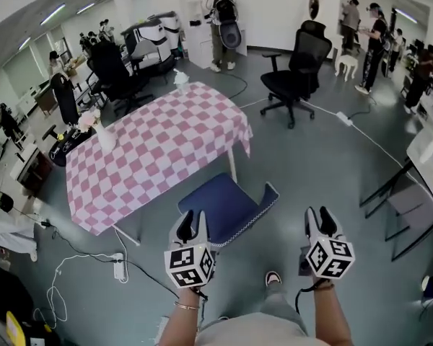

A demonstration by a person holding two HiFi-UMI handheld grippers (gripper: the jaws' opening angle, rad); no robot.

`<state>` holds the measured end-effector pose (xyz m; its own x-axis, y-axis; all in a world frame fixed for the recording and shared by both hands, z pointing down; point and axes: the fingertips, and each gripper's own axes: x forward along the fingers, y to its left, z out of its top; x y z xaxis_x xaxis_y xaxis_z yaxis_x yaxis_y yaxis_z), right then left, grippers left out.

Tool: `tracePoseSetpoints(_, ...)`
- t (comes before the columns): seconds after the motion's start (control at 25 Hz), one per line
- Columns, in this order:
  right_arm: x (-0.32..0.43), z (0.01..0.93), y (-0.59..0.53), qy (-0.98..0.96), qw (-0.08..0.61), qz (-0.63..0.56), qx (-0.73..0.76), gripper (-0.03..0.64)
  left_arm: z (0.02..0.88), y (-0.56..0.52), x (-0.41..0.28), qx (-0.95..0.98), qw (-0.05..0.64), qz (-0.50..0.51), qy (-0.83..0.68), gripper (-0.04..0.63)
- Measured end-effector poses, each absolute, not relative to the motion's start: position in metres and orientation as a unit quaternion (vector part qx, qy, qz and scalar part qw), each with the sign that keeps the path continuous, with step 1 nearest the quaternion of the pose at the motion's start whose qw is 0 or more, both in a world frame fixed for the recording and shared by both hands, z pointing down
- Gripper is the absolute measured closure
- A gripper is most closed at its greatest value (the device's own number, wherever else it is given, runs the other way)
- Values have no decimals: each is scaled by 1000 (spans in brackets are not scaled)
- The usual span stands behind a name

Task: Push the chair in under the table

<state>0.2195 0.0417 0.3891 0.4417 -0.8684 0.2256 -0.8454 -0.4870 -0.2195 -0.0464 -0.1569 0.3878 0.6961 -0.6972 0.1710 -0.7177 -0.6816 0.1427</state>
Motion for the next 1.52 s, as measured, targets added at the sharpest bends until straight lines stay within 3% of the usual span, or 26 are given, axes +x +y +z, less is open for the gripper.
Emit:
tracePoseSetpoints(0.32, 313, 379, -55, 597, 14, -150, -788, 462, 381, -190, 7, 869, 106, 36, -482, 492)
tracePoseSetpoints(0.6, 330, 393, -126, 676, -23, -159, -719, 462, 392, -199, 8, 815, 117, 49, -566, 491)
tracePoseSetpoints(1.2, 273, 409, -188, 773, -60, -148, -614, 462, 404, -201, -11, 811, 102, 78, -570, 488)
tracePoseSetpoints(1.52, 214, 436, -176, 867, -141, -151, -454, 462, 421, -187, 2, 860, 104, 145, -479, 486)
